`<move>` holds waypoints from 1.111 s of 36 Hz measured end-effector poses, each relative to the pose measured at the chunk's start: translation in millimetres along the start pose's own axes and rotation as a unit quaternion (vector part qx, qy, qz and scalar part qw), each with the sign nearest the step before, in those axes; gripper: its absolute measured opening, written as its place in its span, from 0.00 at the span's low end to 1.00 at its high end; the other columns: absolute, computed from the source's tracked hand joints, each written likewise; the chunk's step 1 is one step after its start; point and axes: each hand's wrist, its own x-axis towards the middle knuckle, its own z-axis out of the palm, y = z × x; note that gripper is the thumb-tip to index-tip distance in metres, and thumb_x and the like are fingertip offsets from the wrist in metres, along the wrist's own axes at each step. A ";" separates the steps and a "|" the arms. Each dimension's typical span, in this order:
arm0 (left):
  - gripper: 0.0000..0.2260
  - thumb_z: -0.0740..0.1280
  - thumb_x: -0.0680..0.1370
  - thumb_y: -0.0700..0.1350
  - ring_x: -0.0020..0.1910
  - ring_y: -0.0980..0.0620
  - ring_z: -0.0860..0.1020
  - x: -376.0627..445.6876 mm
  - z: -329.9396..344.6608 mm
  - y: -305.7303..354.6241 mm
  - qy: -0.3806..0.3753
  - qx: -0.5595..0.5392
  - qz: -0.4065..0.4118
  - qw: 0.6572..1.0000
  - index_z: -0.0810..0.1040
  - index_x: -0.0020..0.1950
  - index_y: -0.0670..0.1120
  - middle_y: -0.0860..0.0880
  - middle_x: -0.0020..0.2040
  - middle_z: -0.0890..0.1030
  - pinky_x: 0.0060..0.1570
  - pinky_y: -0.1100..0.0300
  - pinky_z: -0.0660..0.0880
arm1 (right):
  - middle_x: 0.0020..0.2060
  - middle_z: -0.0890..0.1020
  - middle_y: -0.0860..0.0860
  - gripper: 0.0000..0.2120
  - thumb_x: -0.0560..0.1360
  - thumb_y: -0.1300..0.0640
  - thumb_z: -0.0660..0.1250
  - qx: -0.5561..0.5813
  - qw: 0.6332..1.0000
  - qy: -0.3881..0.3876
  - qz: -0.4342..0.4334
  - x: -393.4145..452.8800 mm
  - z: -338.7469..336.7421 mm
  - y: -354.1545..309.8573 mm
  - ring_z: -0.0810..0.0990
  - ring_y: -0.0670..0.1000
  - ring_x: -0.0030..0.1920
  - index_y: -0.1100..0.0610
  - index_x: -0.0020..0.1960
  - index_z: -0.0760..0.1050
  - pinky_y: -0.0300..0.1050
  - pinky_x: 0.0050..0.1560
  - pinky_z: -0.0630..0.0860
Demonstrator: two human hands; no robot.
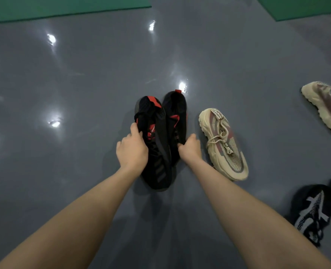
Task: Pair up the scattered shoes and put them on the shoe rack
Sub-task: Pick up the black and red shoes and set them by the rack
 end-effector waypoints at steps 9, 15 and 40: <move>0.15 0.49 0.83 0.44 0.49 0.39 0.77 1.5 -10.1 15.9 -0.020 -0.003 -0.016 1.000 0.64 0.68 0.42 0.41 0.49 0.81 0.51 0.50 0.66 | 0.54 0.78 0.60 0.10 0.75 0.65 0.59 -0.019 0.997 0.063 -0.031 -11.0 -20.7 1.1 0.77 0.62 0.54 0.62 0.56 0.67 0.49 0.47 0.71; 0.16 0.48 0.83 0.44 0.47 0.39 0.78 -19.0 -42.7 53.7 -0.030 -0.013 -0.008 0.999 0.64 0.69 0.43 0.42 0.46 0.82 0.51 0.51 0.66 | 0.52 0.79 0.59 0.10 0.74 0.67 0.58 -0.016 0.998 0.065 -0.001 -39.1 -71.1 4.9 0.77 0.61 0.53 0.61 0.55 0.68 0.48 0.46 0.70; 0.15 0.48 0.83 0.43 0.46 0.40 0.78 -158.5 -360.9 327.3 -0.136 0.054 0.099 0.984 0.66 0.67 0.44 0.41 0.44 0.82 0.47 0.53 0.63 | 0.40 0.76 0.56 0.03 0.77 0.63 0.57 -0.055 0.991 0.103 0.063 -303.0 -469.7 -39.8 0.74 0.58 0.40 0.61 0.50 0.67 0.48 0.38 0.69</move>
